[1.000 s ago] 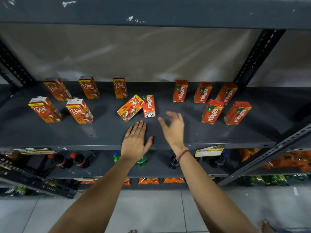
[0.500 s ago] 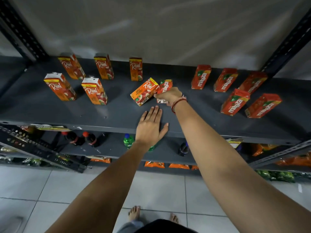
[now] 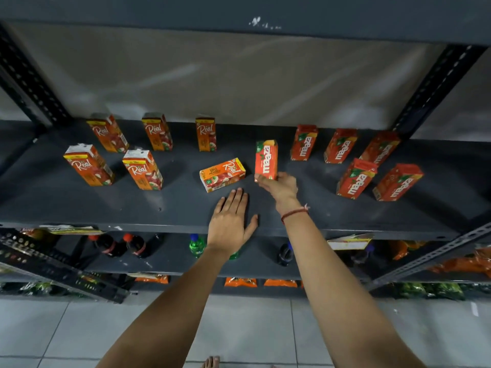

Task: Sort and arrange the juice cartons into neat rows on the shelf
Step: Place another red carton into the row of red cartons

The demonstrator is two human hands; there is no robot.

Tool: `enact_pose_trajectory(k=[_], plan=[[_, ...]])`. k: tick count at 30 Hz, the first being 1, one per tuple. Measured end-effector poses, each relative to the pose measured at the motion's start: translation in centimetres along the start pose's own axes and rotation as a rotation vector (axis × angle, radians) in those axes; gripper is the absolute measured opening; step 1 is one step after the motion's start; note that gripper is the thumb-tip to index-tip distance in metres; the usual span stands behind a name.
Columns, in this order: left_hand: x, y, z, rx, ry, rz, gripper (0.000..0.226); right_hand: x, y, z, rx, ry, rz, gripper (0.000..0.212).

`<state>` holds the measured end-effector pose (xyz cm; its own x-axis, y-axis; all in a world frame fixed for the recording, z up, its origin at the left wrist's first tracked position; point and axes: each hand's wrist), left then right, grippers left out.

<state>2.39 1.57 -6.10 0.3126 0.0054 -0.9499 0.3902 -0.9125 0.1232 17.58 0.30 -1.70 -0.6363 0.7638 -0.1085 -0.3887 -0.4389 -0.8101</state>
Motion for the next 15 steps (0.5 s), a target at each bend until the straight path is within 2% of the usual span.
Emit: enact_pose_trajectory(k=[4, 9, 15], plan=[[0.1, 0.0, 0.1, -0.01, 0.003, 0.0, 0.065, -1.3, 1.6, 1.6, -0.107, -0.145, -0.175, 0.033], [-0.1, 0.1, 0.1, -0.005, -0.004, -0.014, 0.066, -1.9, 2.3, 3.2, -0.17, -0.179, -0.146, 0.057], [-0.1, 0.1, 0.1, -0.01, -0.012, -0.018, 0.066, -2.1, 2.7, 4.0, -0.169, -0.212, -0.127, 0.05]])
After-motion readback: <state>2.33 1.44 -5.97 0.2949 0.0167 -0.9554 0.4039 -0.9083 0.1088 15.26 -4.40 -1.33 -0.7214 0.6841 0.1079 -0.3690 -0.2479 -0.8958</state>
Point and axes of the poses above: each hand's wrist, its own z-axis away from the middle knuckle, its own x-axis out of the palm, y = z × x, and after that the axes turned 15 degrees about x, right-handed
